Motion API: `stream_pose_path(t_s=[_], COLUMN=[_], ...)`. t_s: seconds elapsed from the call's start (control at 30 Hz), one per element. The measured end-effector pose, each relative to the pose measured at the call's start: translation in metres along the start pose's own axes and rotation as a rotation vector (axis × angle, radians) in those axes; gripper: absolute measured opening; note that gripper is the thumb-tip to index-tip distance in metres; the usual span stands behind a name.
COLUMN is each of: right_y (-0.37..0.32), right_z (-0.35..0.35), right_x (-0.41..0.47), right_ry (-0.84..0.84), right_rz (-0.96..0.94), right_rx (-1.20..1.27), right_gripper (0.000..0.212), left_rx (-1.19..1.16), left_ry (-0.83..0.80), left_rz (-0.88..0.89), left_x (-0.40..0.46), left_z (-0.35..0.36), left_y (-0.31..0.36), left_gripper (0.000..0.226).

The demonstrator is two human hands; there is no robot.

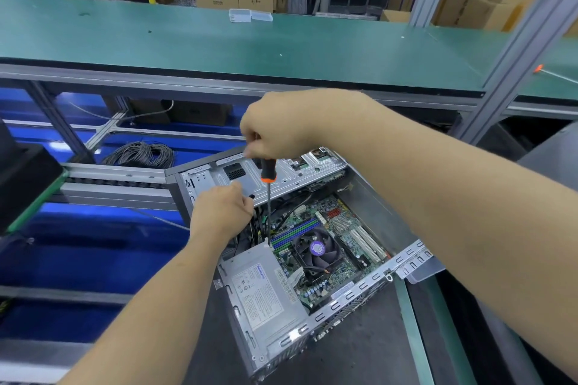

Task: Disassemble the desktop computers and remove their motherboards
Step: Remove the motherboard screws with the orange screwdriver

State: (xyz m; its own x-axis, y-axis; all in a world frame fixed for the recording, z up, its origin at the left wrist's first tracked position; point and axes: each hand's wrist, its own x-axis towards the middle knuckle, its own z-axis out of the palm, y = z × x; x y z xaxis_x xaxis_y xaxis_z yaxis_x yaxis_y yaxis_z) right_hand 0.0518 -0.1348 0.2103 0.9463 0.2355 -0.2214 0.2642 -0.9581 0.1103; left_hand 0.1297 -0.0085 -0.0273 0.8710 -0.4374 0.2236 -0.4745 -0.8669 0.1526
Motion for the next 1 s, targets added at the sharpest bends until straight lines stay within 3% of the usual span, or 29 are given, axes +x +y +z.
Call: stream_pose_path(t_s=[0.03,0.1,0.2,0.3,0.37,0.47,0.6,0.73,0.87,1.0], right_y=[-0.001,-0.003,-0.005,0.0,0.001,0.0,0.004,0.0,-0.001,-0.005], right_z=[-0.002,-0.005,-0.003,-0.004,-0.007,-0.005,-0.005,-0.005,-0.004,-0.003], right_x=[-0.001,-0.003,0.0,-0.001,-0.005,-0.002,-0.002,-0.001,0.0,0.003], right_ry=[-0.035,-0.097,-0.024,-0.056,-0.132,-0.065,-0.057,-0.041,-0.052,0.001], right_rz=[-0.019,-0.006,0.08,-0.001,-0.018,0.046,-0.048,0.014,-0.089,-0.061], right_rx=[0.041,0.071,-0.072,0.021,0.076,-0.035,0.046,0.056,0.109,0.0], right_gripper=[0.018,0.035,0.05,0.013,0.024,0.039,0.012,0.04,0.012,0.031], left_rx=[0.0,-0.002,-0.004,0.004,0.01,0.008,0.015,0.02,0.014,0.013], left_ry=[-0.001,-0.003,-0.002,-0.002,-0.008,-0.007,0.016,0.012,0.012,0.022], left_rz=[0.001,0.0,-0.005,0.0,0.0,0.001,0.021,0.013,0.019,0.024], left_x=[0.0,-0.001,-0.001,-0.001,-0.001,-0.001,-0.002,-0.002,-0.002,-0.003], left_z=[0.0,-0.001,-0.001,-0.002,-0.003,-0.002,-0.001,0.0,-0.001,0.001], left_y=[0.0,0.0,0.0,0.001,0.001,0.0,0.001,0.0,0.001,0.0], left_gripper=[0.022,0.021,0.022,0.023,0.023,0.022,0.021,0.019,0.019,0.019])
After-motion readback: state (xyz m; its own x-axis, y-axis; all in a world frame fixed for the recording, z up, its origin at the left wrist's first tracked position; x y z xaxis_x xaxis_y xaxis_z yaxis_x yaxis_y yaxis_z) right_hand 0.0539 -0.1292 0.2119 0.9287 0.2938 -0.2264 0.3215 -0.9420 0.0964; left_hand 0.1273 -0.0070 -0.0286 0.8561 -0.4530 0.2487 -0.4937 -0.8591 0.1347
